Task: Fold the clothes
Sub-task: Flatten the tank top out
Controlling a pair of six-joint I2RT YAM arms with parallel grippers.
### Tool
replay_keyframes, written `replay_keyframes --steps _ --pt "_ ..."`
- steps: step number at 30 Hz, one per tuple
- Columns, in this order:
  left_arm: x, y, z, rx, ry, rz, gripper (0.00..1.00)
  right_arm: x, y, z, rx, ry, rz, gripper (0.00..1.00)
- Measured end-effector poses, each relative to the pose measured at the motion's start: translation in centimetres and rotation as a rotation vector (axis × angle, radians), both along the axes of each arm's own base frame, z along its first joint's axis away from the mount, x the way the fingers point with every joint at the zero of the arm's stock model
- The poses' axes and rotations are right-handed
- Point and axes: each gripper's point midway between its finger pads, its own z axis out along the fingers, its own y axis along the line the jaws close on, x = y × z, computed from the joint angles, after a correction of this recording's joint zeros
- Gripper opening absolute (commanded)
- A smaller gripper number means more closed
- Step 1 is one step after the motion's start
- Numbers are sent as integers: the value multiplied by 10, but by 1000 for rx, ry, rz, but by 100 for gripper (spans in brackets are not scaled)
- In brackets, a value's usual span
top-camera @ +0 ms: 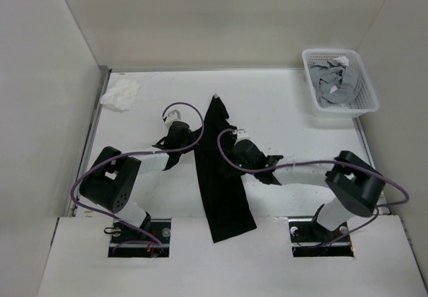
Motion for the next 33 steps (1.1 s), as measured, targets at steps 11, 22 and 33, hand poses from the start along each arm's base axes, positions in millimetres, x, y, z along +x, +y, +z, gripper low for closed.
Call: replay_keyframes --steps 11,22,33 --pt "24 6 10 -26 -33 53 6 141 -15 -14 15 -58 -391 44" --pt "77 37 13 -65 -49 193 5 189 -30 13 65 -99 -458 5" --pt "158 84 48 -69 -164 323 32 339 -147 136 190 -328 -761 42"
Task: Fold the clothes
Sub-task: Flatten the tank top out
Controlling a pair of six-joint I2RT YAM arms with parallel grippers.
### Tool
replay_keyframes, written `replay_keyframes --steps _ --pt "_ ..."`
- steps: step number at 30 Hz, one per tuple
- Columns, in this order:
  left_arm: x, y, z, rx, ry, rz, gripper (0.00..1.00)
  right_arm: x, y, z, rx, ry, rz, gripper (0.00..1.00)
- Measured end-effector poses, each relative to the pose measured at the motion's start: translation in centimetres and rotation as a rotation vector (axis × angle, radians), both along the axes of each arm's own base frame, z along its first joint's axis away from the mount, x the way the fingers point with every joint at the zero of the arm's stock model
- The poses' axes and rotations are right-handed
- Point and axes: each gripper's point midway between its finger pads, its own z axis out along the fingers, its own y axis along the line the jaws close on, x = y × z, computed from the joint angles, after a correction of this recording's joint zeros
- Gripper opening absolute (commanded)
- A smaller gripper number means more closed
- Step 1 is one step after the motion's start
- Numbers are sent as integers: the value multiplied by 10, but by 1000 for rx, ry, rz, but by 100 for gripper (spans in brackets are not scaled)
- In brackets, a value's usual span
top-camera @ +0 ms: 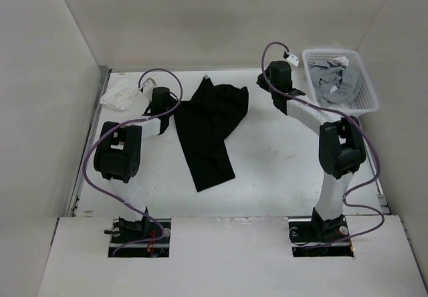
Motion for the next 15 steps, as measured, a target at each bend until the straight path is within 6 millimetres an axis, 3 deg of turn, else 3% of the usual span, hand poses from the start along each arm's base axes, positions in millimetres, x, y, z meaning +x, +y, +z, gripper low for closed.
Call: replay_keyframes --steps 2,3,5,7,8,10,11,13,15 --pt "5 -2 5 7 -14 -7 37 -12 -2 -10 -39 24 -14 49" --pt "5 -3 7 11 -17 -9 38 -35 9 -24 -77 59 9 46" --pt "-1 -6 6 20 -14 -19 37 -60 29 -35 -110 89 60 30" --pt "-16 -7 0 27 6 -24 35 -104 66 -54 -153 128 171 15" --pt "-35 -9 -8 35 28 -33 35 -140 95 -66 -174 152 277 13" --pt "-72 -15 -25 49 82 -61 35 -182 131 -74 -197 169 425 20" --pt "-85 -18 -30 53 100 -76 35 -193 142 -76 -204 170 474 29" --pt "-125 -29 -50 68 159 -127 36 -224 172 -76 -222 162 605 37" --pt "-150 -41 -50 66 160 -173 37 -236 184 -76 -235 156 662 39"
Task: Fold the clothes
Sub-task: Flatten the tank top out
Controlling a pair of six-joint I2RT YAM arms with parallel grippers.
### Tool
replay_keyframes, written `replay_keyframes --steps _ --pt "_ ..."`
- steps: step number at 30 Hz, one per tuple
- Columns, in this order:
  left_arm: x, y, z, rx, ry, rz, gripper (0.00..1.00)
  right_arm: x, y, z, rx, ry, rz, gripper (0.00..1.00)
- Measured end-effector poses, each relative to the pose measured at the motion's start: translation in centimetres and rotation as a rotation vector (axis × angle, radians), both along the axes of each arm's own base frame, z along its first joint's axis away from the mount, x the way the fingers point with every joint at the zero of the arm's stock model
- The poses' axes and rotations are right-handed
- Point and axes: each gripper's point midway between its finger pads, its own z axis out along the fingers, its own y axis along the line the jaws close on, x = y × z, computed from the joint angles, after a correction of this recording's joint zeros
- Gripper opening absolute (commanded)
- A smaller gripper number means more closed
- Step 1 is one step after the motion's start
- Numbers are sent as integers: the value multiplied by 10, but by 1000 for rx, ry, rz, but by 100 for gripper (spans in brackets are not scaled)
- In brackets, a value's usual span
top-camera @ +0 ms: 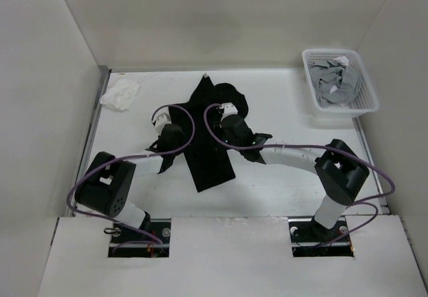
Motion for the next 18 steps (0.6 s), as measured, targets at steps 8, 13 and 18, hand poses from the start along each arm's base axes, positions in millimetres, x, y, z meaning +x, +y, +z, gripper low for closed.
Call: replay_keyframes --steps 8,13,18 --pt "-33 -8 -2 -18 22 -46 31 -14 29 -20 -41 36 111 52" --pt "-31 -6 -4 -21 25 -37 18 -3 19 -48 -131 49 47 53" --pt "-25 0 -8 -30 23 -14 8 0 9 -65 -201 53 20 21"
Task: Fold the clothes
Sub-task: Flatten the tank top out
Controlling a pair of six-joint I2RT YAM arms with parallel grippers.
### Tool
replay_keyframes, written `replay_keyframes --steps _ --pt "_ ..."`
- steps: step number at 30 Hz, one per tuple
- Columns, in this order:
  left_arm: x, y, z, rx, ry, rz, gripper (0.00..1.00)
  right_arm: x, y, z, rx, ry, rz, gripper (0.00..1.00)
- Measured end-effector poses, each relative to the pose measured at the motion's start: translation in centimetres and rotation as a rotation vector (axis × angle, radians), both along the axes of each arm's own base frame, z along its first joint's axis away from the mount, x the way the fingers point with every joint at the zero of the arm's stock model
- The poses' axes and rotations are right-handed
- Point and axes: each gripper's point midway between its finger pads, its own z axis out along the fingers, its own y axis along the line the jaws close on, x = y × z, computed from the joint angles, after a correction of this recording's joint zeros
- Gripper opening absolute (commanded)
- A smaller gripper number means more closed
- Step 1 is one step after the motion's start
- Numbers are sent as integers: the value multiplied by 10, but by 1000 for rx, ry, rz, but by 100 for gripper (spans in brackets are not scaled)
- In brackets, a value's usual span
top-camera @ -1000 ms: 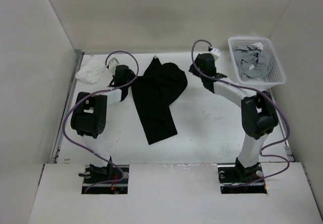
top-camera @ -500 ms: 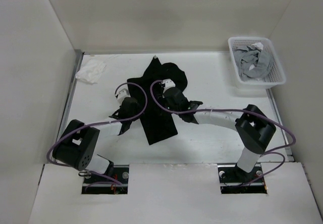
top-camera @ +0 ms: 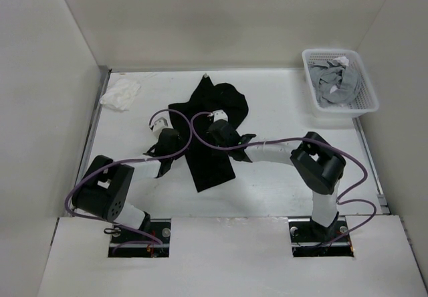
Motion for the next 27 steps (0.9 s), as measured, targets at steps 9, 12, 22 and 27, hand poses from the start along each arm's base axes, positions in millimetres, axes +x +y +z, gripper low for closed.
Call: replay_keyframes --steps 9,12,22,27 --pt "23 1 -1 -36 -17 33 2 -7 0 1 18 23 8 0" --pt "30 5 0 -57 -18 56 2 -14 -14 13 61 27 -22 0" --pt "39 29 1 -61 -12 124 2 3 -131 47 509 37 -417 4" --pt "40 34 0 -58 -9 137 5 -24 -179 -18 500 179 -612 20"
